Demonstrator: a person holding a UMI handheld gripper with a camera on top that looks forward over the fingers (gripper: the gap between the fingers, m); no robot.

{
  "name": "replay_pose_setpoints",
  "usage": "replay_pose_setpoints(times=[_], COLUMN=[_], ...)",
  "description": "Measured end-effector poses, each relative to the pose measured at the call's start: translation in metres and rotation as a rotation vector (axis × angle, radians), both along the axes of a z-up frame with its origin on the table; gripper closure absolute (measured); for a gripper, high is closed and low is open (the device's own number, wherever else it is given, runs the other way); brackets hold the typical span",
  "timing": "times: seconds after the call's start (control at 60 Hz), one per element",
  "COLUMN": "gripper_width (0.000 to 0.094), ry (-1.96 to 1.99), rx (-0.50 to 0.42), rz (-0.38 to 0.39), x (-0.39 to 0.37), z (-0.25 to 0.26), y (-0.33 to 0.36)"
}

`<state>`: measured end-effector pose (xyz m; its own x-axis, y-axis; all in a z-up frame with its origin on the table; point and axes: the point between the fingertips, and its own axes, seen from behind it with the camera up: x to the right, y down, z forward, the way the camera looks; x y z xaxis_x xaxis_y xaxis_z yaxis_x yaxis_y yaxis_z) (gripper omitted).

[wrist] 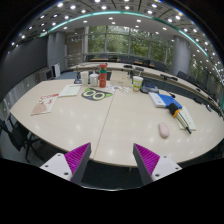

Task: Arrange mouse

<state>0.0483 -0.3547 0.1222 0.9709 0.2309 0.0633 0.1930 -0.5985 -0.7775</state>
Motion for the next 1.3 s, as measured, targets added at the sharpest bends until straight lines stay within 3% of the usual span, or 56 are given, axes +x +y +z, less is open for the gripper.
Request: replay_pose_setpoints(times=[0.217, 0.533, 0.683, 0.8, 1.05, 1.3], gripper_width=[0.008, 0.0097, 0.0227, 0.0436, 0.0578, 0.0609], ry=[-0.048, -0.018, 0.006, 0.038, 0.02, 0.016], rx=[-0.013, 0.024, 0.004, -0.004, -0.006, 0.037], rz=[-0.162, -0.219, -0.211, -0.204, -0.204, -0.235], x=[0.137, 0.234, 0.242, 0.243, 0.245, 0.245], z=[-0.055, -0.099, -0.122, -0.133, -0.132, -0.099], y=[0.054, 0.191, 0.231, 0.24, 0.238, 0.244])
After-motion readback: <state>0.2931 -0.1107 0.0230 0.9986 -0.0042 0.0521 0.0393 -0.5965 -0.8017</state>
